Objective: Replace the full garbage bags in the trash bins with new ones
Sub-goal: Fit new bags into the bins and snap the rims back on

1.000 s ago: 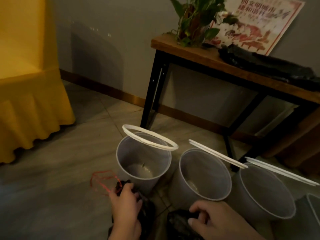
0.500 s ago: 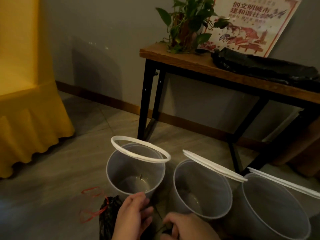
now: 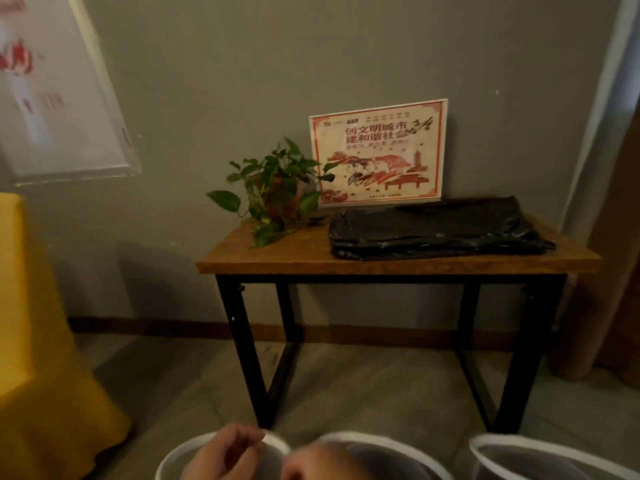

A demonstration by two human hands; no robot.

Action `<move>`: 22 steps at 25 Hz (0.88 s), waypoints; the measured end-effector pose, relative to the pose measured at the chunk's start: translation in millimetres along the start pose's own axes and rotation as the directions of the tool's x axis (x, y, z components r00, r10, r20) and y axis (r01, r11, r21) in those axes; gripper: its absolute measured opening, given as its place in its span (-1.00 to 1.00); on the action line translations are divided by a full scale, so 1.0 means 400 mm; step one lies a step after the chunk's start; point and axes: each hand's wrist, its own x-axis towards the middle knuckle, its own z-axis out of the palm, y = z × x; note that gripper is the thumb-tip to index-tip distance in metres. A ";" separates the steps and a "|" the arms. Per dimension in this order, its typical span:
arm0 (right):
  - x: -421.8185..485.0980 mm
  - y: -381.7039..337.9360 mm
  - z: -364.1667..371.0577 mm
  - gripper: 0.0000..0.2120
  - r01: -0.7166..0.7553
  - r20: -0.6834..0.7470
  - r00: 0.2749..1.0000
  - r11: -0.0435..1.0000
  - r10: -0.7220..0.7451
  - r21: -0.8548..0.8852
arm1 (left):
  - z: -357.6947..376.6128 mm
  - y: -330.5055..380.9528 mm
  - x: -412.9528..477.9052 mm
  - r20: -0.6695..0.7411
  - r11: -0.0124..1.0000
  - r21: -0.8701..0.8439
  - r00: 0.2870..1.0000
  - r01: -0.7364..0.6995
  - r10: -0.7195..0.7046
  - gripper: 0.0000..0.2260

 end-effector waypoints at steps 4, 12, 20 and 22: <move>0.121 0.087 -0.266 -0.91 0.124 -0.584 0.784 0.975 -0.211 -0.186 | 0.005 0.063 0.153 0.144 0.918 0.329 0.972 -0.222 0.184 -0.90; 0.307 0.182 -0.701 -0.78 -0.529 -0.849 0.519 0.744 -0.098 -0.409 | 0.154 0.424 0.592 0.150 0.545 0.607 0.757 -0.578 0.636 -0.51; 0.393 0.225 -0.663 -0.69 -0.709 -0.829 0.557 0.547 0.047 -0.445 | 0.273 0.374 0.683 0.256 0.513 0.684 0.829 -0.519 0.497 -0.12; 0.385 0.226 -0.662 -0.78 -0.687 -0.880 0.474 0.629 0.010 -0.363 | 0.277 0.336 0.685 0.240 0.472 0.695 0.793 -0.543 0.559 -0.08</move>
